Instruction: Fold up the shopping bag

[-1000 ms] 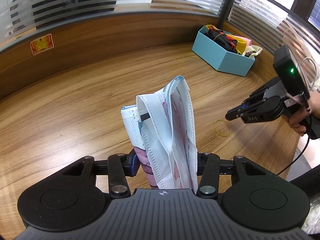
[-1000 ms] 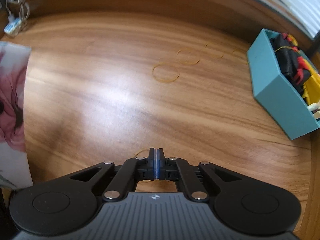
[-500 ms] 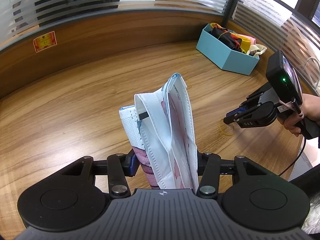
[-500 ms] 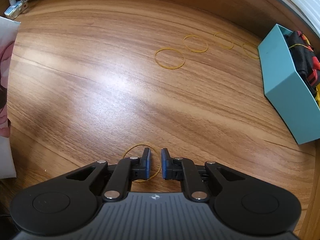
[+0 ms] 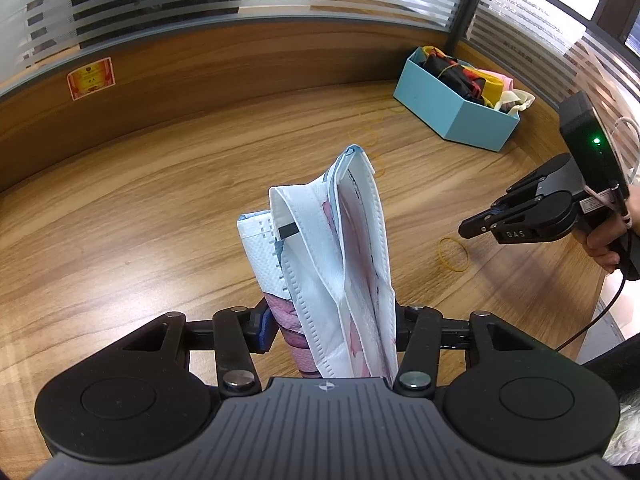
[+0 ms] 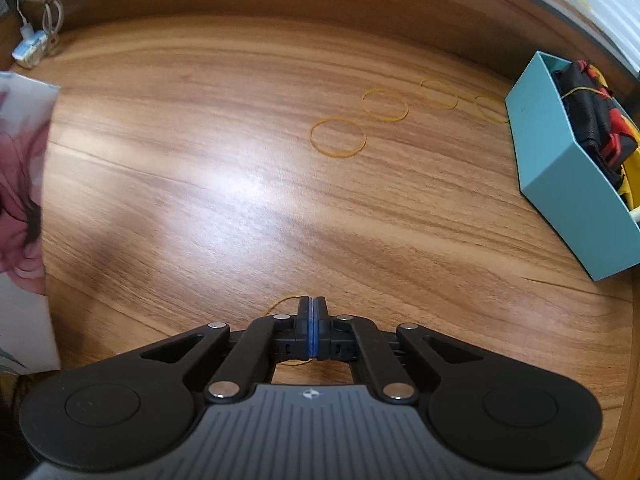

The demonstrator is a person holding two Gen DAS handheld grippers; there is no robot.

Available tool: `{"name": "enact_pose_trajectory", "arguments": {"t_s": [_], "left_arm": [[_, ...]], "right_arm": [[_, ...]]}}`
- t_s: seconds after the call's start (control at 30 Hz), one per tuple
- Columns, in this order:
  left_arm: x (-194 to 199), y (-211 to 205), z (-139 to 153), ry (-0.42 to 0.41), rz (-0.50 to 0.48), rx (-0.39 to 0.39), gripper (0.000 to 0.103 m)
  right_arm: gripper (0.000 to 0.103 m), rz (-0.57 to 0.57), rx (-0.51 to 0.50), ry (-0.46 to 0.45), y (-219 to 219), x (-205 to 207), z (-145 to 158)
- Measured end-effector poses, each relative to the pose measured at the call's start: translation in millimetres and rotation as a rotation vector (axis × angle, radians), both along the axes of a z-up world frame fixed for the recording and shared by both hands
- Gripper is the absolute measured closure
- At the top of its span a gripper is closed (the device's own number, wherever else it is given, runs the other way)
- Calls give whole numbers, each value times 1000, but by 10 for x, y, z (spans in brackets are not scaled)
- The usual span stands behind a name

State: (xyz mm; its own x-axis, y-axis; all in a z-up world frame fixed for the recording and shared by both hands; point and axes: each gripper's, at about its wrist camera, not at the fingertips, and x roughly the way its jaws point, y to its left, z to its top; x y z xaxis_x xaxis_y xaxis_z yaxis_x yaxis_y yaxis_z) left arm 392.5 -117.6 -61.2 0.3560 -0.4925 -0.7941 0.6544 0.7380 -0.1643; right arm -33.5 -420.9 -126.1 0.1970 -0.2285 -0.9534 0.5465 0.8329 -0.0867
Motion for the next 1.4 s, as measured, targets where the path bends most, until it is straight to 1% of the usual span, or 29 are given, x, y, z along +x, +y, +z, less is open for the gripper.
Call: {"name": "enact_pose_trajectory", "arguments": {"t_s": [0.07,0.27,0.3,0.33,0.4,0.43,0.67,0.9,1.03,1.17,1.4], "left_arm": [[-3,1,-1,-1,0,1,50],[3,9,-10,1,6,5,50],[7,10,-12,2,7,7,50],[12,11,-14,3,8,7,50],[19,11,-21,4,9,10,50],[20,10,-23,5,9,11,50],[42,18,-38,11,13,13,49],[43,22,-45,14,12,13,49],[38,26,-46,14,18,13,49],[30,32,-45,10,18,14,49],[23,26,-44,4,10,14,49]], "right_arm": [[103,10,0,3,20,2,12],[101,50,21,26,91,46,-95],[99,50,27,26,95,57,-115],[94,49,34,25,96,68,-132],[88,50,45,24,98,90,-163],[88,53,47,25,100,100,-173],[88,62,57,44,115,182,-284],[102,85,28,56,218,271,-275],[103,69,26,56,196,279,-277],[103,27,24,42,153,217,-232],[103,-37,30,-12,79,100,-32]]}}
